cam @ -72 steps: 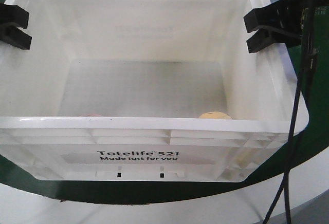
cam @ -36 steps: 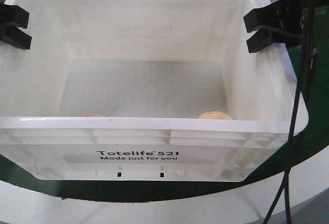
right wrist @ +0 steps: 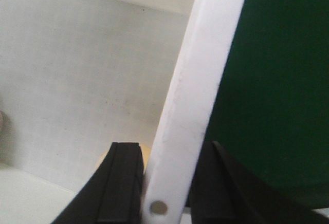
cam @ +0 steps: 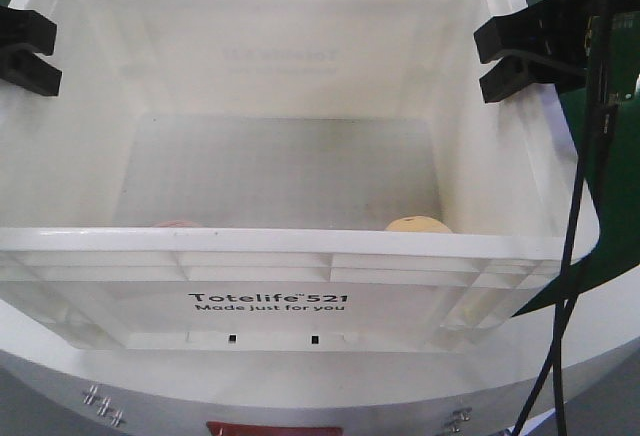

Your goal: Place moving items into box and shelve

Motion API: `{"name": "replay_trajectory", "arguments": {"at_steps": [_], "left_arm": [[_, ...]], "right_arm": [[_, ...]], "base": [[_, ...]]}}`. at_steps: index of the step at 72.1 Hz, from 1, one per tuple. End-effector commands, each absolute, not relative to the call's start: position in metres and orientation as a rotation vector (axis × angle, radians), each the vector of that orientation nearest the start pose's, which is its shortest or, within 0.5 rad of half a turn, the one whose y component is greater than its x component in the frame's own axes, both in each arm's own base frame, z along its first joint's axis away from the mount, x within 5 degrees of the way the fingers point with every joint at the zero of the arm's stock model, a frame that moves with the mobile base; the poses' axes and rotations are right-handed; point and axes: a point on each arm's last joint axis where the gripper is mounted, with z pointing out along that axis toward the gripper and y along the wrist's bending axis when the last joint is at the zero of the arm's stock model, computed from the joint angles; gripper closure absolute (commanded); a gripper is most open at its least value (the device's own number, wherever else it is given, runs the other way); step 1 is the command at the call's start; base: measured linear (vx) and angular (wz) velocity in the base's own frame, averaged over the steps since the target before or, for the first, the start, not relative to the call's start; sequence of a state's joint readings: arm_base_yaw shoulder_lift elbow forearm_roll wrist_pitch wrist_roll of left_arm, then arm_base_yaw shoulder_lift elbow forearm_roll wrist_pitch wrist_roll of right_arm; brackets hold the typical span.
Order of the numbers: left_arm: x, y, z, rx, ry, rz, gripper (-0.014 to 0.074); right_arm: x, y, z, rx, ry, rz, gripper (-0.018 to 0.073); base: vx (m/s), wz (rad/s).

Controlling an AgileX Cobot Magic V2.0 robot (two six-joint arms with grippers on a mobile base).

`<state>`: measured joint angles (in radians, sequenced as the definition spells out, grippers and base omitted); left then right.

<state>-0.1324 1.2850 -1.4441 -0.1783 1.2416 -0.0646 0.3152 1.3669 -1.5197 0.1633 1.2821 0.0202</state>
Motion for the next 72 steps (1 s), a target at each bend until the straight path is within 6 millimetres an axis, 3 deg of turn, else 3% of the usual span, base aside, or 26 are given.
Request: {"name": "replay_trajectory", "arguments": {"at_steps": [1, 34, 72], "left_arm": [[0.2348, -0.0486, 0.4427, 0.071, 2.369, -0.350, 0.0613], [0.2348, -0.0485, 0.4426, 0.071, 2.369, -0.349, 0.0613], [0.2351, -0.0486, 0.4424, 0.071, 2.370, -0.349, 0.0613]], "right_arm": [[0.2373, 0.0945, 0.4401, -0.397, 2.421, 0.388, 0.0571], [0.2375, 0.0945, 0.4402, -0.396, 2.419, 0.388, 0.0571], [0.2377, 0.0946, 0.4400, -0.396, 2.420, 0.388, 0.0571]], "base": [[-0.17, 0.15], [-0.17, 0.22], [-0.14, 0.52]]}}
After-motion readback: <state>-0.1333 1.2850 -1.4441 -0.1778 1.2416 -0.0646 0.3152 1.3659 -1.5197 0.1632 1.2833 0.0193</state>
